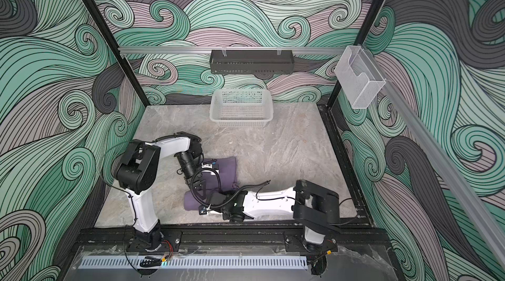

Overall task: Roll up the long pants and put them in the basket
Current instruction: Roll the long pant at the center of the board.

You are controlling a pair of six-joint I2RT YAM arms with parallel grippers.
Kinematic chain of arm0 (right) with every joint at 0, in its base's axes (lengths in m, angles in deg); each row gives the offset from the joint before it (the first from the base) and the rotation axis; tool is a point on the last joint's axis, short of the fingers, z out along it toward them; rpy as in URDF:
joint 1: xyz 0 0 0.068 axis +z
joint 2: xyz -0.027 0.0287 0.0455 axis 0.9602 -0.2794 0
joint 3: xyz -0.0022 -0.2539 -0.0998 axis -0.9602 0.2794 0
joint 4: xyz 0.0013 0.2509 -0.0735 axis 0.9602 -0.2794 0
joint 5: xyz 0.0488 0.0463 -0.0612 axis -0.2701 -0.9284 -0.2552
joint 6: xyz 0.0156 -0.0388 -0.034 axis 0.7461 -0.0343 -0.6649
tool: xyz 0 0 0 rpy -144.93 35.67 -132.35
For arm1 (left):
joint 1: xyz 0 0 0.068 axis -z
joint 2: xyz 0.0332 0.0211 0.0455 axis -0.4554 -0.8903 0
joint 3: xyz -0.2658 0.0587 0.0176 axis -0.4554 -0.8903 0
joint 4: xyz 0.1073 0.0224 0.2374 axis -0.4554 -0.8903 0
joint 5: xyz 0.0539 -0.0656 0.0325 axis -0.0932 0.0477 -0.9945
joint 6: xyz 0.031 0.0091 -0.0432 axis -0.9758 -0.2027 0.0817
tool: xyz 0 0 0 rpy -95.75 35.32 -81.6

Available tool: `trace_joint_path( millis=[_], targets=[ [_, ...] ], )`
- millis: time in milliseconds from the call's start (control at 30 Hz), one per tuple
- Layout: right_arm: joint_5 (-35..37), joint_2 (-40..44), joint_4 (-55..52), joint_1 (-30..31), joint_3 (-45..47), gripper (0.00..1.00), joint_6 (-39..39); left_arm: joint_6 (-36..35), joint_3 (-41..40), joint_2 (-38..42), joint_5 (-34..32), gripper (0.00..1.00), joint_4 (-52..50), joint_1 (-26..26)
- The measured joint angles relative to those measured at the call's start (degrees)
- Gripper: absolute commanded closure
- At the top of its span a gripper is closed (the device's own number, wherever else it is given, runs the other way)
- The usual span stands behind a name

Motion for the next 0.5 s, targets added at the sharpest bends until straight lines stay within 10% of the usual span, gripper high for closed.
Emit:
trace_joint_path(
  millis=[233, 500],
  targets=[
    [-14.47, 4.74, -10.4, -3.04, -3.67, 1.0, 0.46, -3.65, 1.86, 6.95, -3.15, 0.01, -1.68, -11.87],
    [-22.58, -4.39, -13.55, -5.16, -8.35, 1.0, 1.55, -4.98, -5.14, 12.2, -5.05, 0.02, -1.66, -13.62]
  ],
)
